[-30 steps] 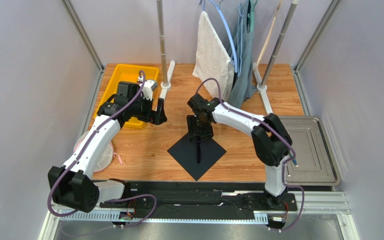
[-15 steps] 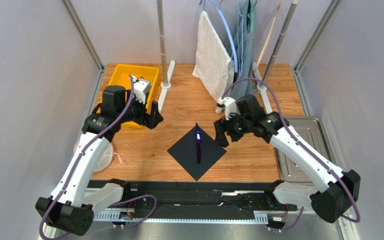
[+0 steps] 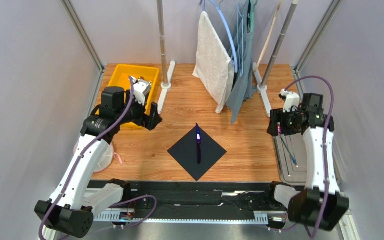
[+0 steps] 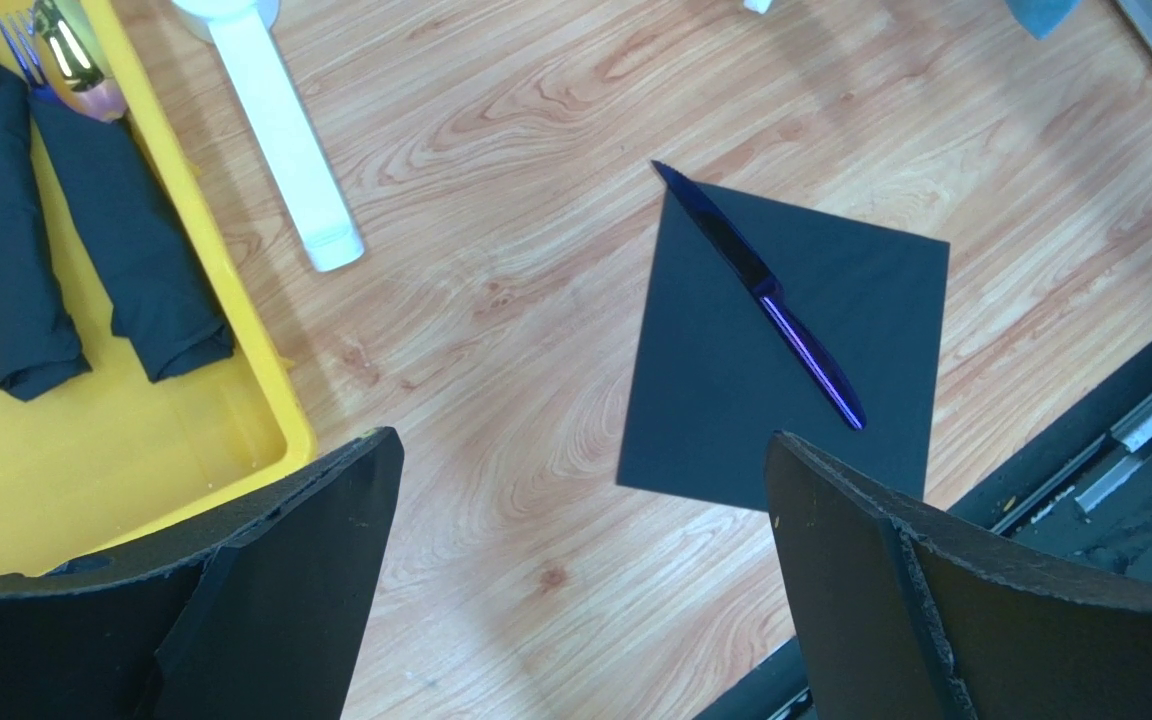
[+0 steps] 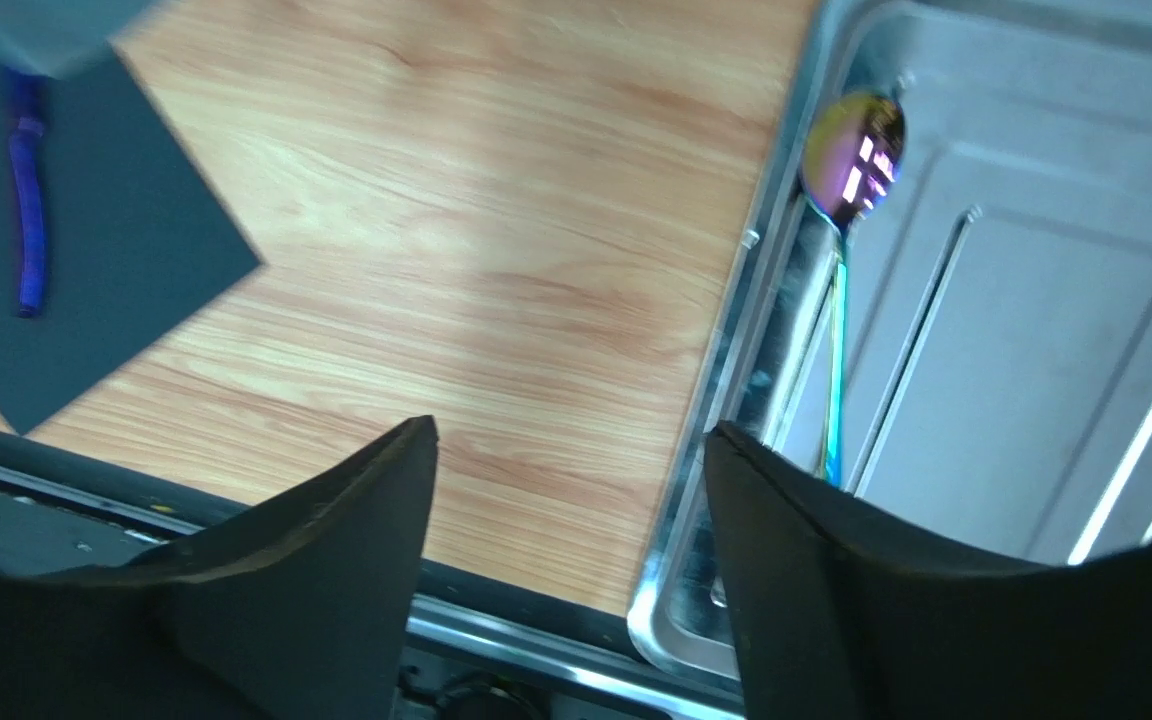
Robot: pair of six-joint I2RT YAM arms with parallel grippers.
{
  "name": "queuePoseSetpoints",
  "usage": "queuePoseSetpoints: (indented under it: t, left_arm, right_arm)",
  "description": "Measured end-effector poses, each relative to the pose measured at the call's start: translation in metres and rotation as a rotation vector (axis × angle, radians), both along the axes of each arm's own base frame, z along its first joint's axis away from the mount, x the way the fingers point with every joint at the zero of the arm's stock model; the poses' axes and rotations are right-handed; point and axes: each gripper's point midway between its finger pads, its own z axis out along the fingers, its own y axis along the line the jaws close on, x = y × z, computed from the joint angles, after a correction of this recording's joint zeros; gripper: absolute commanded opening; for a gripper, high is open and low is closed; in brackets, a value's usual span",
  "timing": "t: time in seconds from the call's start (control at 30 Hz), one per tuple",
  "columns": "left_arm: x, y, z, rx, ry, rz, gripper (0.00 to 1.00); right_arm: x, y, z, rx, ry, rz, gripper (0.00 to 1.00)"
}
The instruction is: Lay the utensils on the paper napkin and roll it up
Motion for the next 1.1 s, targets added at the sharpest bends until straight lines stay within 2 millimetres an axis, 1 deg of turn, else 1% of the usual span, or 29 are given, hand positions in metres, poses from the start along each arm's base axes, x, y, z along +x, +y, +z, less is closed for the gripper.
queuePoseSetpoints:
  t: [0.03, 0.1, 0.13, 0.2, 0.27, 0.4, 0.47, 0.63, 0.7, 0.73, 0.83, 0.9, 1.0, 1.03, 1.07, 1.1]
  left_arm:
    - [0.001, 0.000, -0.001, 0.004, -0.001, -0.001, 0.99]
    - [0.002, 0.001, -0.002, 0.012, 0.000, -0.003, 0.99]
    - [0.003, 0.001, -0.003, 0.015, 0.002, -0.003, 0.99]
    - [0.003, 0.001, -0.005, 0.017, 0.006, -0.004, 0.99]
    - [0.004, 0.000, -0.005, 0.017, 0.009, -0.005, 0.99]
    - [0.006, -0.001, -0.009, 0.018, 0.024, -0.007, 0.99]
    - [0.007, -0.002, -0.012, 0.019, 0.035, -0.010, 0.99]
    - [0.009, -0.003, -0.019, 0.019, 0.061, -0.012, 0.99]
    - [0.010, -0.004, -0.020, 0.019, 0.066, -0.013, 0.99]
    - [0.011, -0.004, -0.020, 0.018, 0.067, -0.012, 0.99]
    - [0.013, -0.004, -0.021, 0.018, 0.068, -0.008, 0.99]
    - [0.014, -0.004, -0.022, 0.019, 0.069, -0.006, 0.99]
    - [0.014, -0.004, -0.022, 0.018, 0.068, -0.006, 0.99]
    - [0.014, -0.004, -0.021, 0.017, 0.068, -0.006, 0.99]
    - [0.014, -0.004, -0.021, 0.018, 0.068, -0.005, 0.99]
    - [0.014, -0.004, -0.021, 0.018, 0.068, -0.005, 0.99]
  right_arm:
    - [0.003, -0.011, -0.009, -0.012, 0.041, -0.004, 0.56]
    - [0.007, -0.030, -0.033, -0.025, 0.129, -0.011, 0.49]
    - [0.006, -0.039, -0.048, -0.027, 0.190, -0.017, 0.46]
    - [0.004, -0.053, -0.073, -0.035, 0.278, -0.027, 0.45]
    - [0.002, -0.058, -0.091, -0.049, 0.324, -0.019, 0.45]
    - [0.001, -0.068, -0.115, -0.091, 0.366, -0.007, 0.45]
    - [0.004, -0.074, -0.126, -0.119, 0.374, -0.004, 0.45]
    - [0.009, -0.088, -0.148, -0.176, 0.405, 0.015, 0.45]
    - [0.011, -0.092, -0.154, -0.192, 0.407, 0.018, 0.44]
    - [0.013, -0.093, -0.156, -0.198, 0.406, 0.020, 0.41]
    - [0.018, -0.100, -0.166, -0.224, 0.411, 0.029, 0.39]
    - [0.021, -0.104, -0.166, -0.232, 0.413, 0.030, 0.38]
    - [0.023, -0.108, -0.168, -0.222, 0.426, 0.030, 0.20]
    - [0.024, -0.109, -0.168, -0.216, 0.428, 0.029, 0.05]
    - [0.024, -0.109, -0.167, -0.205, 0.432, 0.028, 0.00]
    - [0.025, -0.110, -0.167, -0.201, 0.431, 0.034, 0.00]
